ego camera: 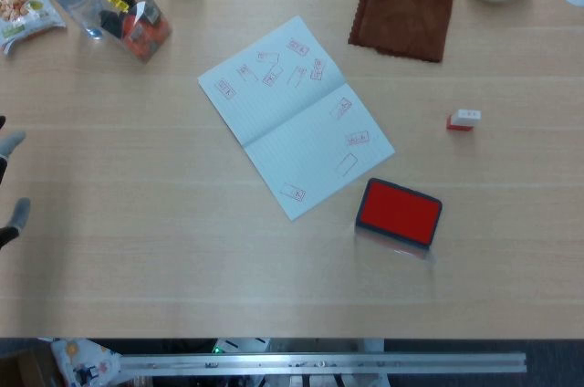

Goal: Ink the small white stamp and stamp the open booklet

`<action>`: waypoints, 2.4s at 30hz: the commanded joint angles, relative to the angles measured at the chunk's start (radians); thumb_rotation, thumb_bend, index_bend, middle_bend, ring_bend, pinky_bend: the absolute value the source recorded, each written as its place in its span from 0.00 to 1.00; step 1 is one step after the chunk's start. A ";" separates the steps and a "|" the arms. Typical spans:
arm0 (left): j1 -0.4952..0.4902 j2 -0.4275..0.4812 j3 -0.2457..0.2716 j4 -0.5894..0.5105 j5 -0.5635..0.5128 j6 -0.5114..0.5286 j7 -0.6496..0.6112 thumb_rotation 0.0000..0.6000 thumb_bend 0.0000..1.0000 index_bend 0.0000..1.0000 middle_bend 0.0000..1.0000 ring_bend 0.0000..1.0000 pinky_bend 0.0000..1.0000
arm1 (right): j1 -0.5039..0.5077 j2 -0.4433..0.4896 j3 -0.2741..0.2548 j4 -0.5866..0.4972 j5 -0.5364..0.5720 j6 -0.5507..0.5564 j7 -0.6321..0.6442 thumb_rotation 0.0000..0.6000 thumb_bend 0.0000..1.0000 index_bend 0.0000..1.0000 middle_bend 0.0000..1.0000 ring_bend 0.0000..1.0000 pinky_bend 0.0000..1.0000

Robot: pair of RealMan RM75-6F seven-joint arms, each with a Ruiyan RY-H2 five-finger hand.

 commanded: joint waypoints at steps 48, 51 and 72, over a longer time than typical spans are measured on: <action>-0.002 0.016 0.016 0.004 -0.014 -0.040 -0.013 1.00 0.29 0.15 0.08 0.11 0.04 | 0.471 -0.489 0.069 0.317 0.456 -0.424 -0.376 1.00 0.30 0.41 0.35 0.20 0.25; -0.002 0.016 0.017 0.005 -0.016 -0.041 -0.014 1.00 0.29 0.15 0.08 0.11 0.04 | 0.477 -0.494 0.065 0.329 0.467 -0.427 -0.379 1.00 0.30 0.41 0.35 0.20 0.25; 0.001 0.023 0.011 0.010 -0.033 -0.043 -0.024 1.00 0.29 0.15 0.08 0.11 0.04 | 0.529 -0.578 0.062 0.461 0.538 -0.467 -0.374 1.00 0.31 0.46 0.35 0.20 0.25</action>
